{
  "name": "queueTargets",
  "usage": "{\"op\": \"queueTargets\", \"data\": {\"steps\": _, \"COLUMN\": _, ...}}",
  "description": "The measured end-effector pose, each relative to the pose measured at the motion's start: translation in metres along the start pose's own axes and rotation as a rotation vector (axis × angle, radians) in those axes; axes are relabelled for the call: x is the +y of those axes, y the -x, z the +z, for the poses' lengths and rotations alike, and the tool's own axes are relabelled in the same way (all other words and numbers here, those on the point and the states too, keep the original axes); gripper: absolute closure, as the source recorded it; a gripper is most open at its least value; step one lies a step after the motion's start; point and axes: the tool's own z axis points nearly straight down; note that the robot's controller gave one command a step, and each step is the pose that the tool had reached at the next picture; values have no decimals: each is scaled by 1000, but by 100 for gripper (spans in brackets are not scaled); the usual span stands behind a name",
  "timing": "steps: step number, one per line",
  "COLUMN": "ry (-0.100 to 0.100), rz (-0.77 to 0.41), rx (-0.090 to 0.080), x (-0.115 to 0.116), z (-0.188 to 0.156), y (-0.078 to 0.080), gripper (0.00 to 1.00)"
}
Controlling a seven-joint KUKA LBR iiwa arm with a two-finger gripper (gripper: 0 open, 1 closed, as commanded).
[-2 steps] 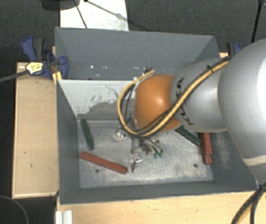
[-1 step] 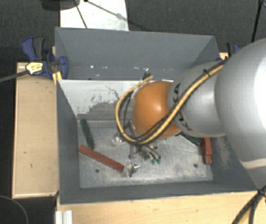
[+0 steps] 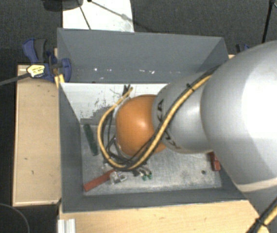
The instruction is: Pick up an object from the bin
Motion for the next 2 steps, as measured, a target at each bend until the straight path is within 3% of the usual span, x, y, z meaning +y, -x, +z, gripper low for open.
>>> {"op": "queueTargets", "data": {"steps": 1, "ry": 0, "rz": 0, "rx": 0, "x": 0, "z": 0, "y": 0, "gripper": 100}}
{"op": "queueTargets", "data": {"steps": 2, "ry": 2, "rz": 23, "rx": -4, "x": 5, "z": -195, "y": 8, "gripper": 100}}
